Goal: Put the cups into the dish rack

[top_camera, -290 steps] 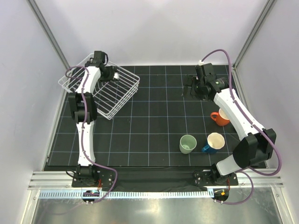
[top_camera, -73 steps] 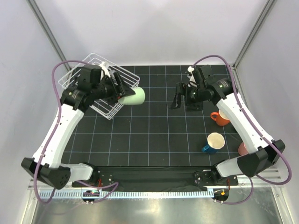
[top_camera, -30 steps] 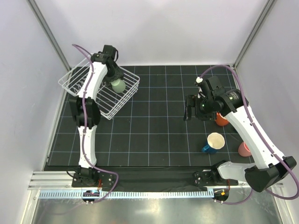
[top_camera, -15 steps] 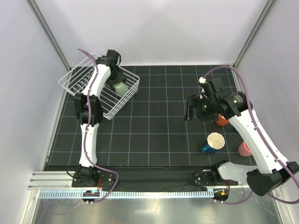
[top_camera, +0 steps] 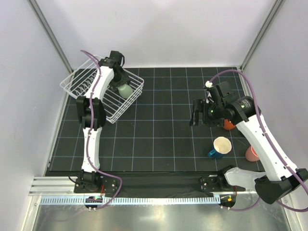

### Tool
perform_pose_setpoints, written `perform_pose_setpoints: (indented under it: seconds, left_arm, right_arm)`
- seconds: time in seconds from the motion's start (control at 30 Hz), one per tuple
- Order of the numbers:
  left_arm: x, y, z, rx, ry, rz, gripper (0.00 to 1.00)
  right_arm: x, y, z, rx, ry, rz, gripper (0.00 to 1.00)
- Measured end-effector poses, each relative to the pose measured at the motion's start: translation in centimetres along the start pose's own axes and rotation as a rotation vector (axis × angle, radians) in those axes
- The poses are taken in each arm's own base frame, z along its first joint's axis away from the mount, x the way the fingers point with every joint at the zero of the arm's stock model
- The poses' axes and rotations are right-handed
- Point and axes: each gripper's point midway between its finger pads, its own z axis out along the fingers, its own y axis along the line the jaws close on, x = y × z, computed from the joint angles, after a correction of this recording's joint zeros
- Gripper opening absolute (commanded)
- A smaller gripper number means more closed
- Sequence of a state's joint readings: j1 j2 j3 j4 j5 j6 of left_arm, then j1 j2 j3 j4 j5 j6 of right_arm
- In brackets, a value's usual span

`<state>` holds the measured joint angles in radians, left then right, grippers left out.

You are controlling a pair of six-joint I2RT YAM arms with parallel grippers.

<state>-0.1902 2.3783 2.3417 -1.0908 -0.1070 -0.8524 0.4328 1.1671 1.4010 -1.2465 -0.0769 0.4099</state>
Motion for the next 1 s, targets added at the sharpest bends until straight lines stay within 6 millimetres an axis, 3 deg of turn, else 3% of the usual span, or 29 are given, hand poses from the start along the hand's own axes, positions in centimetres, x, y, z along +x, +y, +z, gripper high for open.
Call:
perform_pose_setpoints:
  seconds: [0.5,0.7,1.0]
  left_arm:
    - [-0.1,-0.1,0.0,0.01,-0.005,0.024,0.86]
    - [-0.2,-0.1,-0.1,0.011,-0.007,0.025,0.89]
    - [-1.3,-1.0,-3.2,0.06,-0.05,0.019,0.91]
  right_arm:
    - [0.4,0.2,0.6,-0.017,0.018,0.008,0.88]
    - [0.4,0.3,0.6,-0.021,0.016,0.008,0.88]
    - [0.1,0.6,0.6,-0.038,0.008,0.007,0.88]
